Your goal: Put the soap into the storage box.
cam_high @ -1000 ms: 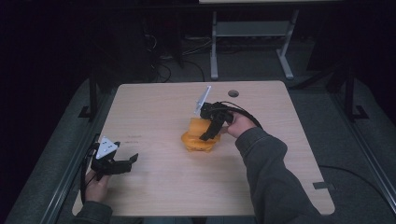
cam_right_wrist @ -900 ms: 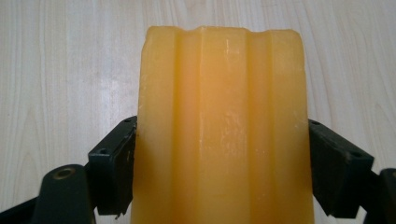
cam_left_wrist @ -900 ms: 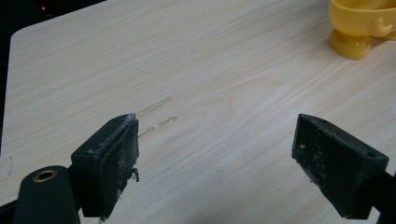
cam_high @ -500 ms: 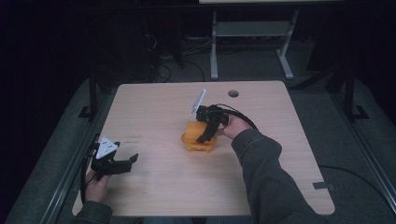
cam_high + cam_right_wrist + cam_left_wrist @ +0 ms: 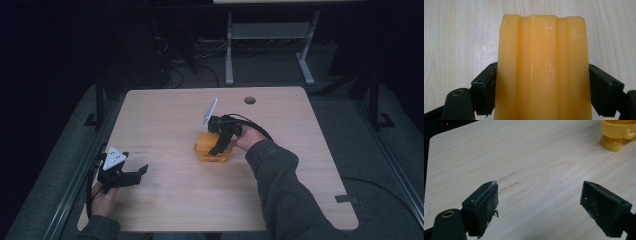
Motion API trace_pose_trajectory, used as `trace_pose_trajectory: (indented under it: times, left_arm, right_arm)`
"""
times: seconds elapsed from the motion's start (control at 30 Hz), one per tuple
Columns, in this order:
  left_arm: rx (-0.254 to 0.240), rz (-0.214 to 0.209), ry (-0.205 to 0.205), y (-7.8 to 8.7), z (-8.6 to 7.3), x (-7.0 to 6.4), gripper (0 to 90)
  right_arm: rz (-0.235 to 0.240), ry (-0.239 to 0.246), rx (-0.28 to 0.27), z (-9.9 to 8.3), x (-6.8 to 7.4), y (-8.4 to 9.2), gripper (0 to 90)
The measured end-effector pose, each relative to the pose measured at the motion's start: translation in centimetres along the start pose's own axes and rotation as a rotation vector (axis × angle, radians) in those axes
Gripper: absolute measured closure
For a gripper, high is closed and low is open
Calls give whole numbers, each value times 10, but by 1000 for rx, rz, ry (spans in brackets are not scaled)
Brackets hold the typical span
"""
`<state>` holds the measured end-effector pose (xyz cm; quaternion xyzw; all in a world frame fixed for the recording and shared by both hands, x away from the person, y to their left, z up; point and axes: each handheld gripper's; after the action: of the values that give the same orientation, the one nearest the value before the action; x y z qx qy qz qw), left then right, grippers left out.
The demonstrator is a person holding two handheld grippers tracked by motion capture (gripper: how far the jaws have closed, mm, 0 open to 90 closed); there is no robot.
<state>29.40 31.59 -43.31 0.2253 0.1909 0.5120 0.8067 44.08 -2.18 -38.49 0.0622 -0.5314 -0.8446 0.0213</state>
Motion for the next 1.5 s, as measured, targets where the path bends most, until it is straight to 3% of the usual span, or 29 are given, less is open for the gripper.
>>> trace_pose_trajectory:
  times: [0.73,1.5]
  left_arm:
    - [-1,1,1,0,0,0,141]
    - [1,0,1,0,0,0,141]
  right_arm:
    - [-9,12,-7,-3,0,-8,202]
    - [-7,-28,-6,-4,1,-9,191]
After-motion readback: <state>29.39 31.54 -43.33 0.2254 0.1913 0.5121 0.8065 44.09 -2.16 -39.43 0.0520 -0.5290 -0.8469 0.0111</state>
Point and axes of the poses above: each handheld gripper's, and its own axes: y roughly backward along the jaws, z roughly out of its top, x roughly to its left, and after that the axes turned 13 degrees about y, right-handed
